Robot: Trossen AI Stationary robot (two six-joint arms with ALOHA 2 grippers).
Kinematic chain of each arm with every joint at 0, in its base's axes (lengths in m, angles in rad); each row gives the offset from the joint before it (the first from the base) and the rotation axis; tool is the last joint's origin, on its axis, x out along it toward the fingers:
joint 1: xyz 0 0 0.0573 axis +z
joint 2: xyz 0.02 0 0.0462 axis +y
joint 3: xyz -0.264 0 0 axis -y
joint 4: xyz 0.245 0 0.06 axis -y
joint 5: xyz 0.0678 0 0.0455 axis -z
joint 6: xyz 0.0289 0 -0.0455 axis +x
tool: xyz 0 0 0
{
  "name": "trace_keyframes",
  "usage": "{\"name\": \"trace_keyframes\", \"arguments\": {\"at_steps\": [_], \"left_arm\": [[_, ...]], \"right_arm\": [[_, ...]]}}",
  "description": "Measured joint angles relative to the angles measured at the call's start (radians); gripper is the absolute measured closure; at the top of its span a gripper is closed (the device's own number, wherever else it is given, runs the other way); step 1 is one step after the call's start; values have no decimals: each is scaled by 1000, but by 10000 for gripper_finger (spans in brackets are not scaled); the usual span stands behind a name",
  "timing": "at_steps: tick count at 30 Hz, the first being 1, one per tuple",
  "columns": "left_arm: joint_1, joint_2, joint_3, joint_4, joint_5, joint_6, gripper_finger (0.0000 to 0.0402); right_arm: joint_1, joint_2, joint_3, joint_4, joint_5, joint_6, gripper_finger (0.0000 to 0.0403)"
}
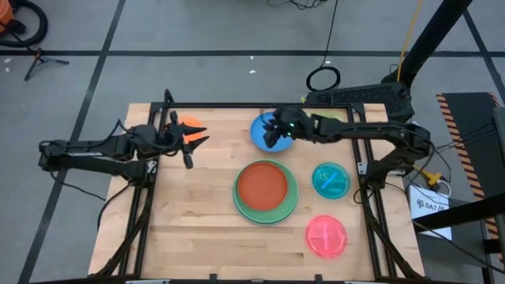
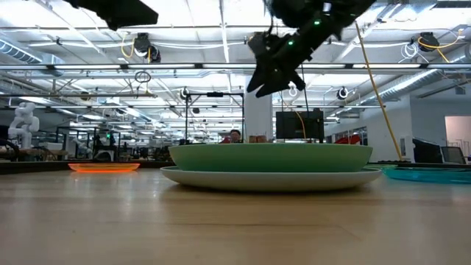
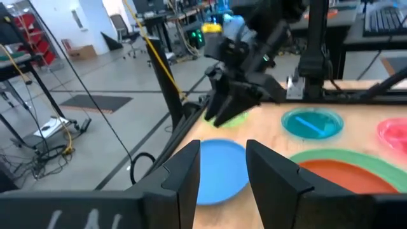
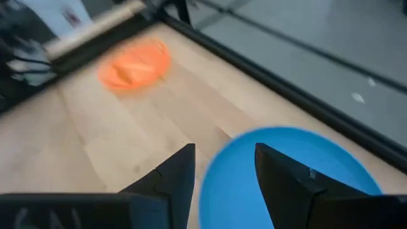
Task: Stack plastic plates
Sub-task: Stack the dark blue plate on top of the dark orange plate
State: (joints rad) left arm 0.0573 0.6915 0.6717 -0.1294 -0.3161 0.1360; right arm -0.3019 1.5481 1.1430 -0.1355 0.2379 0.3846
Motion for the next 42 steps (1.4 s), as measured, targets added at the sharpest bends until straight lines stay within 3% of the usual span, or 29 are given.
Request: {"name": "trace_keyframes", "arguments": {"at_steps": [8,14,26,42], "left_arm": [[11,-95,21,-148,-36,-16,268],[16,-155,19,-217,-37,-17,268],[15,-202,19,-259,-36,-26,268],[15,-202,19,-267,-36,-48,268]], "right_arm": [[-98,174,298,-601,-6,119,248],[-206,245,339,-811,-33,161,248],[-349,375,339,-792,-84,79,248],[-360,433,338,-702,-137,44,248]]}}
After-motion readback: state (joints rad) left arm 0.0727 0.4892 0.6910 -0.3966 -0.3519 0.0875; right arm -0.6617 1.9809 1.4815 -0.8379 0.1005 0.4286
